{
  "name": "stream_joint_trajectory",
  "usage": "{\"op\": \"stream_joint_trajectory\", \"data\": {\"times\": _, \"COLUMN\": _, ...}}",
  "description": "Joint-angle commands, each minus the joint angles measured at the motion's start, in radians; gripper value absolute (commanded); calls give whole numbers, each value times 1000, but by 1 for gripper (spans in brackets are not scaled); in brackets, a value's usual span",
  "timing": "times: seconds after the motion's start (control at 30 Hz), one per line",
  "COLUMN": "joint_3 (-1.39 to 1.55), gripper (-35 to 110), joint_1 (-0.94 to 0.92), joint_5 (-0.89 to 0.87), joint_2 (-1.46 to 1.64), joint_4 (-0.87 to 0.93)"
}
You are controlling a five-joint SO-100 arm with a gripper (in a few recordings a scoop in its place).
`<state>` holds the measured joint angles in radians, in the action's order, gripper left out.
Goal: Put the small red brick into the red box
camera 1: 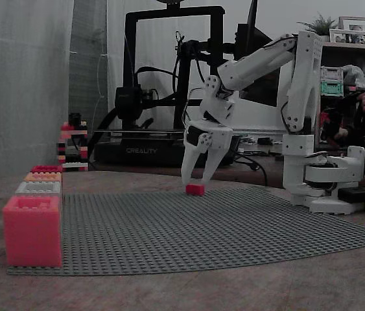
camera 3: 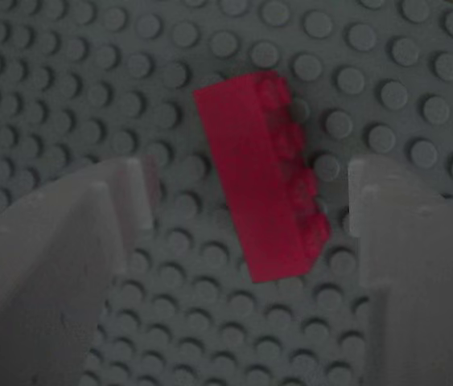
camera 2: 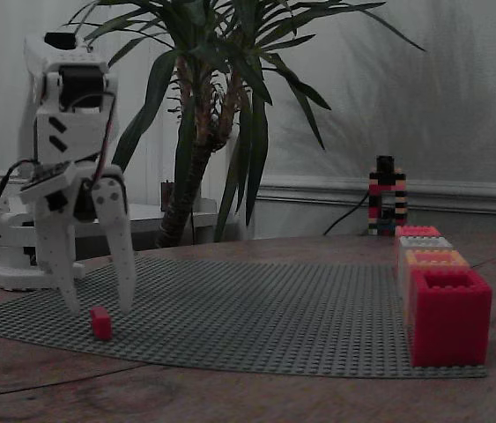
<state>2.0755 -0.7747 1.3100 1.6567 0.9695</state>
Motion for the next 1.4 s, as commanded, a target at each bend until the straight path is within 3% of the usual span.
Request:
{"op": "stream_joint_trajectory", "data": {"times": 0.0, "joint_3": -12, "gripper": 22, "joint_1": 6, "joint_5": 6, "joint_2": 14, "joint_4": -2}}
{"op": "stream_joint_trajectory", "data": {"times": 0.23, "joint_3": 14, "gripper": 20, "joint_1": 35, "joint_5": -18, "joint_2": 0, "joint_4": -34}}
{"op": "stream_joint_trajectory", "data": {"times": 0.5, "joint_3": 15, "gripper": 1, "joint_1": 54, "joint_5": -44, "joint_2": -23, "joint_4": -75}}
{"op": "stream_joint_trajectory", "data": {"times": 0.63, "joint_3": -25, "gripper": 0, "joint_1": 91, "joint_5": -120, "joint_2": -23, "joint_4": -60}}
{"op": "stream_joint_trajectory", "data": {"times": 0.93, "joint_3": -509, "gripper": 0, "joint_1": 331, "joint_5": -756, "joint_2": -54, "joint_4": 115}}
{"op": "stream_joint_trajectory", "data": {"times": 1.07, "joint_3": -761, "gripper": 0, "joint_1": 391, "joint_5": -1008, "joint_2": -149, "joint_4": 112}}
{"op": "stream_joint_trajectory", "data": {"times": 1.37, "joint_3": -1137, "gripper": 0, "joint_1": 460, "joint_5": -1172, "joint_2": -500, "joint_4": 43}}
